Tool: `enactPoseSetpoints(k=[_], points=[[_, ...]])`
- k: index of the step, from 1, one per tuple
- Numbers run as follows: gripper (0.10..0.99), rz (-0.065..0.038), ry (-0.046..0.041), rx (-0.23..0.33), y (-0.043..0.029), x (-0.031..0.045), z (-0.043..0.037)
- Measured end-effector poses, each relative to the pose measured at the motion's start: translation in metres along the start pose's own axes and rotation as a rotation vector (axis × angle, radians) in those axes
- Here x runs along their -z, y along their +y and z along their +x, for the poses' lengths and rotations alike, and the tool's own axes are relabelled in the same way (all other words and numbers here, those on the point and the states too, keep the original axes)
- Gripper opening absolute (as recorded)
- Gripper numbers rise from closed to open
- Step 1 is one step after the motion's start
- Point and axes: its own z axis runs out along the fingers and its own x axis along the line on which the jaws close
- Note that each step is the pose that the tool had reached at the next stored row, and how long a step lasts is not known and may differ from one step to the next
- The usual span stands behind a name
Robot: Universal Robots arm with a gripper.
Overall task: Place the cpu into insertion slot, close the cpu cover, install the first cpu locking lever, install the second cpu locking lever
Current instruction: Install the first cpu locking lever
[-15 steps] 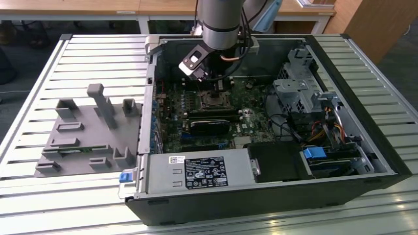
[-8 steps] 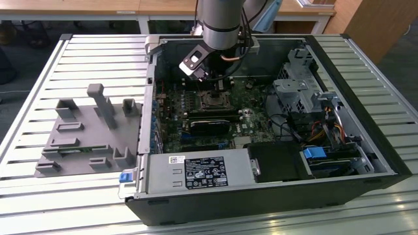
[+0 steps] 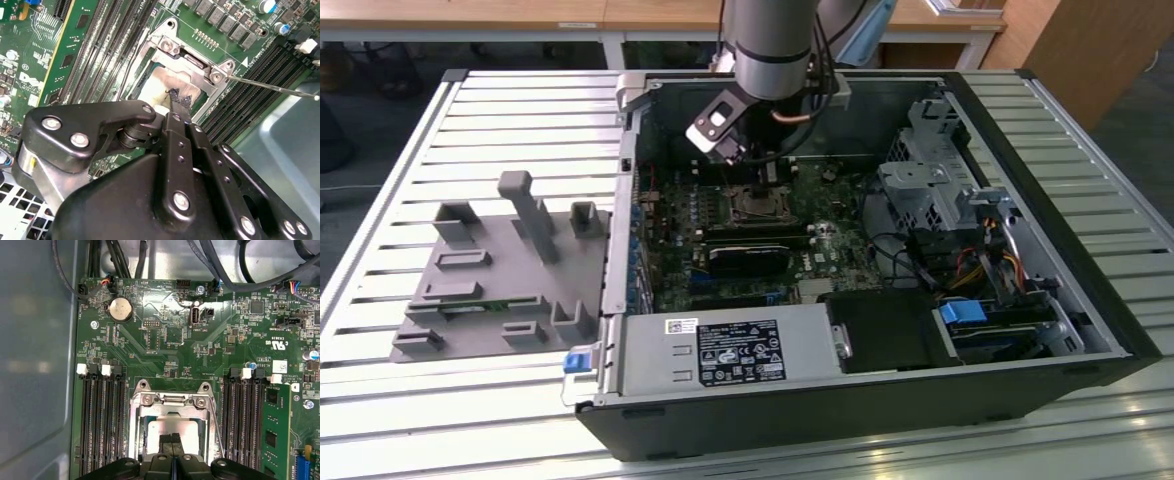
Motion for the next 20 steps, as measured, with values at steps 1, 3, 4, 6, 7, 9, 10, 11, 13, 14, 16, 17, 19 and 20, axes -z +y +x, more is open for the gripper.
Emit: enactPoseSetpoints(k=[1, 3, 4, 6, 7, 9, 10, 11, 13, 14, 16, 17, 19, 20], points=[[0.106, 0.0, -0.0001, 0.0, 0.0, 0.0007, 0.0], [0.106, 0.0, -0.0001, 0.0, 0.0001, 0.0026, 0.0], [0.106, 0.0, 0.0, 0.0, 0.0001, 0.0036, 0.0001], [0.106, 0.0, 0.0, 0.0, 0.0002, 0.0069, 0.0002], [0.106, 0.0, 0.0, 0.0, 0.0003, 0.0089, 0.0002], [0.106, 0.0, 0.0, 0.0, 0.0003, 0.0127, 0.0003], [0.106, 0.0, 0.0001, 0.0, 0.0004, 0.015, 0.0003], [0.106, 0.0, 0.0, 0.0, 0.0005, 0.0177, 0.0004], [0.106, 0.0, 0.0001, 0.0, 0.0006, 0.0232, 0.0005], [0.106, 0.0, 0.0, 0.0, 0.0007, 0.0261, 0.0005], [0.106, 0.0, 0.0, 0.0, 0.0008, 0.0317, 0.0007], [0.106, 0.0, -0.0001, 0.0, 0.0009, 0.0347, 0.0007], [0.106, 0.0, -0.0003, 0.0, 0.001, 0.0403, 0.0008], [0.106, 0.0, -0.0007, 0.0, 0.0011, 0.0429, 0.0009]])
